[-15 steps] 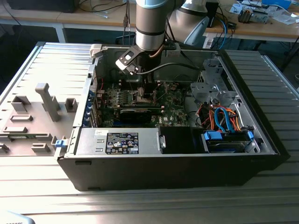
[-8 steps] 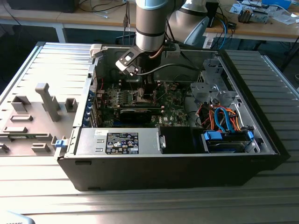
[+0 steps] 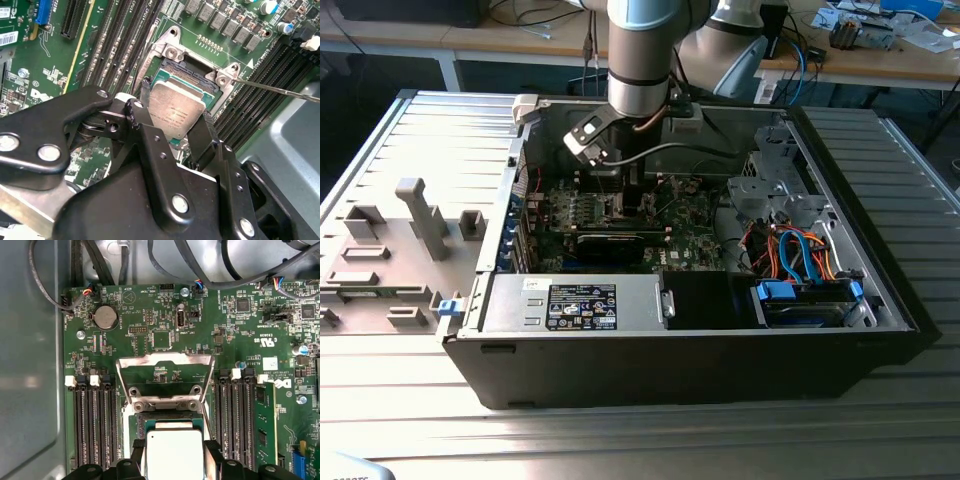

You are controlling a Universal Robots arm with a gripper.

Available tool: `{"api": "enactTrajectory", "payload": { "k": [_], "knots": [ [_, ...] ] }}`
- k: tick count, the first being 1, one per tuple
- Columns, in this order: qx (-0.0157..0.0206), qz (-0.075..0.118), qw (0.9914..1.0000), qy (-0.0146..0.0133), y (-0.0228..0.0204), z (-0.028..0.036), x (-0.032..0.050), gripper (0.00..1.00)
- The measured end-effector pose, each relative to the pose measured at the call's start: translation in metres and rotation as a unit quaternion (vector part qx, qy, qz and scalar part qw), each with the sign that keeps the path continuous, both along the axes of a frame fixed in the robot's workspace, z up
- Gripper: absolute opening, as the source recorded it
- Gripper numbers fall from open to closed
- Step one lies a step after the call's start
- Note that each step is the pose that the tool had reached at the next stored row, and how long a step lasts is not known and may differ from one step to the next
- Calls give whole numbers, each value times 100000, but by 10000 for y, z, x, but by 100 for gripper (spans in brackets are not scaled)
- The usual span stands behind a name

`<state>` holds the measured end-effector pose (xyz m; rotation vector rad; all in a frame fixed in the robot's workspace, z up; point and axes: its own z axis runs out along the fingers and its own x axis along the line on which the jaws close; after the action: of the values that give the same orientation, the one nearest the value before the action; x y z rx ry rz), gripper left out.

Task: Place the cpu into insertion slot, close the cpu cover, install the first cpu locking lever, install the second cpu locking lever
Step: 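Place the cpu into insertion slot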

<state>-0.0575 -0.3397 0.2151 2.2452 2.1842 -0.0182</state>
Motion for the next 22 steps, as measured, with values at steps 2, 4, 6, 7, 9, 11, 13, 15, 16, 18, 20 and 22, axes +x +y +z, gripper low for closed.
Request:
{"api": "enactTrajectory", "payload": {
  "k": [2, 4, 6, 7, 9, 11, 13, 15, 16, 18, 20, 22],
  "knots": [
    [3, -21, 100000, 0, 0, -8, 0, 55],
    [-1, 540, 99999, 2, 1, -15, -1, 55],
    [6, 2338, 99973, -4, 10, -28, -1, 55],
    [6, 2353, 99972, -4, 16, -33, -1, 55],
    [2, 2242, 99975, -2, 23, -43, 0, 55],
    [1, 2223, 99975, 2, 23, -55, 0, 55],
    [-3, 2221, 99975, 2, 23, -63, -1, 55],
    [1, 2235, 99975, 0, 23, -72, 0, 55],
    [2, 2297, 99974, -1, 23, -78, -1, 55],
    [1, 2351, 99972, 1, 24, -83, 0, 55],
    [-3, 2352, 99972, 0, 26, -89, 0, 55],
    [5, 2348, 99972, -1, 28, -96, -2, 55]
  ]
}}
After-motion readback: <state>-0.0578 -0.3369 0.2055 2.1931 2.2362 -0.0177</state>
